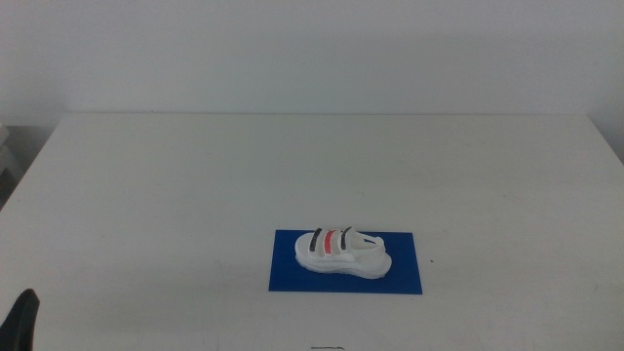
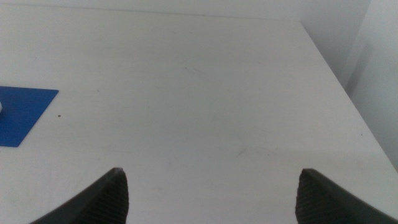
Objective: Use one arm to grab the shoe from the table and place it on the mat.
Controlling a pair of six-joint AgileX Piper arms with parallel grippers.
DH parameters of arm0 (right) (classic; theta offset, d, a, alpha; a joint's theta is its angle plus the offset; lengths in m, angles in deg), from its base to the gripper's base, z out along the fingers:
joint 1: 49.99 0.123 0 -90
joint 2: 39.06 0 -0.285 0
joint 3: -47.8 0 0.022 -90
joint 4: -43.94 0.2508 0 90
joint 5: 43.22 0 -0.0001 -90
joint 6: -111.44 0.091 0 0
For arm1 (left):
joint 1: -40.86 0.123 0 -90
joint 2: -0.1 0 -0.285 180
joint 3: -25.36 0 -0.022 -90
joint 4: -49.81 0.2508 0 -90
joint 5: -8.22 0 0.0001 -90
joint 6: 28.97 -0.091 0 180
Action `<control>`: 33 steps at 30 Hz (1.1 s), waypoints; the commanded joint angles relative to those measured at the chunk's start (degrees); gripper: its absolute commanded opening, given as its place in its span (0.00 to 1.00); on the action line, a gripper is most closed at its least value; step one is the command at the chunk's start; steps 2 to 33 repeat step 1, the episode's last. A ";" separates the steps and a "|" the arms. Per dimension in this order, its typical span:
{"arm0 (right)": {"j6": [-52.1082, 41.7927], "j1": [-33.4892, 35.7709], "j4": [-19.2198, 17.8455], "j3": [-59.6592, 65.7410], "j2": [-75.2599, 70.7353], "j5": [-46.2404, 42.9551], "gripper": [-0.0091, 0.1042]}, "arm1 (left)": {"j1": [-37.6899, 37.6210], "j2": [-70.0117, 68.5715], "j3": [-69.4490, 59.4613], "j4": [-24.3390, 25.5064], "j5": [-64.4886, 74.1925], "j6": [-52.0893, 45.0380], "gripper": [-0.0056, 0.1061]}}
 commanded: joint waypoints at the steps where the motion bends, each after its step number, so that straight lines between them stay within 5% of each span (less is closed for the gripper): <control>1: -0.70 0.13 -0.48 -1.06 -1.11 -3.20 0.91 | 0.09 -1.25 0.28 -0.56 -4.43 0.39 0.89; 33: -0.70 0.13 -0.48 -1.06 -1.11 -3.20 0.91 | 0.09 -1.25 0.28 -0.56 -4.43 0.39 0.89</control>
